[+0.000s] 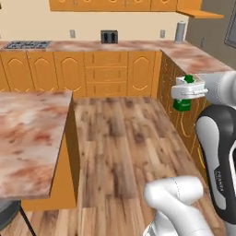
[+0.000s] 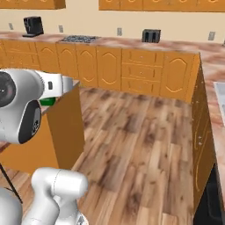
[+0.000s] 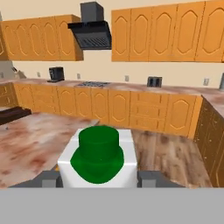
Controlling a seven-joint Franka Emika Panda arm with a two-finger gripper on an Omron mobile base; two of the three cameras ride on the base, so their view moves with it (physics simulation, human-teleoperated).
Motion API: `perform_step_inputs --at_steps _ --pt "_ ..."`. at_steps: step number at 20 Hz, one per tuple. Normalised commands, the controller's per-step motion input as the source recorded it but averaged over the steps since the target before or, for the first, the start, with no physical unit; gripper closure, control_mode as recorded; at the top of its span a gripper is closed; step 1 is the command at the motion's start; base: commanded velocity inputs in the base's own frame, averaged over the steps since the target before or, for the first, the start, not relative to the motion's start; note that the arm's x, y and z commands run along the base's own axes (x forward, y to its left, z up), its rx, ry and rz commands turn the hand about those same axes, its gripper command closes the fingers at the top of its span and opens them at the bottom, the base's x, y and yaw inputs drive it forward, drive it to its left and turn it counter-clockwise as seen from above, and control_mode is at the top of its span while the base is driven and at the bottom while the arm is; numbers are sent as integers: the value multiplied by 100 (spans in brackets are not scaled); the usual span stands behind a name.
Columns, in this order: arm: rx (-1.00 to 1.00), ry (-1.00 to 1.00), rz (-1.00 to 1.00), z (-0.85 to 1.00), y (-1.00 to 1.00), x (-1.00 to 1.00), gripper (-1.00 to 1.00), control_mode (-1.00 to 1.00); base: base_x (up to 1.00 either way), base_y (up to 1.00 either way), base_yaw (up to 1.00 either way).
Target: Take out the milk from the fridge and place it on the tray on the counter. Then take the sugar cube near the tray and place it in the tray.
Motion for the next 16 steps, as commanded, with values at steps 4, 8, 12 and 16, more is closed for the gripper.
perform_step_inputs --at_steps 4,8,12,16 --pt "0 0 0 0 0 0 100 100 100 -99 39" --pt "0 0 0 0 0 0 100 100 100 -99 42" --pt "0 0 0 0 0 0 100 100 100 -79 45" --pt "0 0 0 0 0 0 100 100 100 -7 40"
